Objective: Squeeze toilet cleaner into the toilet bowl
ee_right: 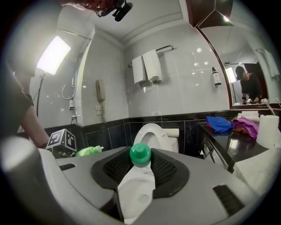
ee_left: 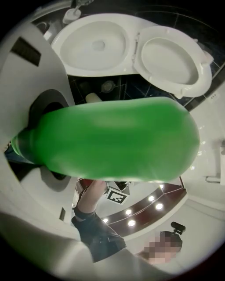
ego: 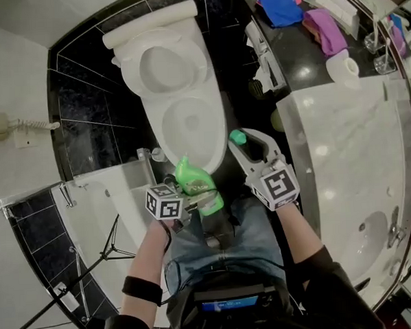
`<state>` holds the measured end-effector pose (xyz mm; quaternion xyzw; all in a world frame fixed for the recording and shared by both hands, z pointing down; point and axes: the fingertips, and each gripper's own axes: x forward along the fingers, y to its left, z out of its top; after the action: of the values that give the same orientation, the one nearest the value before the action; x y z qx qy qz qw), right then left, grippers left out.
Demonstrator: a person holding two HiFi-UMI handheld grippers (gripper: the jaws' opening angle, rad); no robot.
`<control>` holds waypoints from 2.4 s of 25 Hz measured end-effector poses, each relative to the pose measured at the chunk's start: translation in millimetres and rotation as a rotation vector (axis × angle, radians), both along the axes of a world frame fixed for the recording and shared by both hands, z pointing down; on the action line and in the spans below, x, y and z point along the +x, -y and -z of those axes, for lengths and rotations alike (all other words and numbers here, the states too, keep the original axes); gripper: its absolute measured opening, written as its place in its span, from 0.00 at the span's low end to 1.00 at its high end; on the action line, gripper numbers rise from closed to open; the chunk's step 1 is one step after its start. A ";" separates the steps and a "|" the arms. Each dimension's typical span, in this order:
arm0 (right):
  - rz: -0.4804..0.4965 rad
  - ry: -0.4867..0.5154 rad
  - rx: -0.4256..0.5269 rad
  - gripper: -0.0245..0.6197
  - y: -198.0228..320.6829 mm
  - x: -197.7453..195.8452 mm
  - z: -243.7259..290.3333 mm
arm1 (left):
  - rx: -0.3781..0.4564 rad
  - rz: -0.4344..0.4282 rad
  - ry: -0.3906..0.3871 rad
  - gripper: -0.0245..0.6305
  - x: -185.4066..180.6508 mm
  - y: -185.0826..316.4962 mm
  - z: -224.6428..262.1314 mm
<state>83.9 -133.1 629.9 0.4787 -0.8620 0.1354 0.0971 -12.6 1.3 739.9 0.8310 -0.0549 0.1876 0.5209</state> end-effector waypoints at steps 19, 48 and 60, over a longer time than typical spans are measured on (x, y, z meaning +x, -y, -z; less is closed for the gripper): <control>-0.025 -0.070 -0.057 0.29 49.0 -37.1 -204.5 | -0.343 0.019 -0.089 0.33 -27.9 0.0 -212.5; -0.126 -0.101 -0.092 0.29 54.1 9.4 -293.8 | -0.609 0.026 -0.110 0.32 -0.2 -23.9 -308.9; -0.187 -0.113 -0.104 0.29 52.6 41.2 -289.9 | -0.596 -0.051 -0.107 0.32 32.6 -9.2 -301.5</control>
<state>125.0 -185.7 919.8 0.5583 -0.7985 0.1611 0.1574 20.0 10.5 1041.4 0.6512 0.0511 0.1647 0.7391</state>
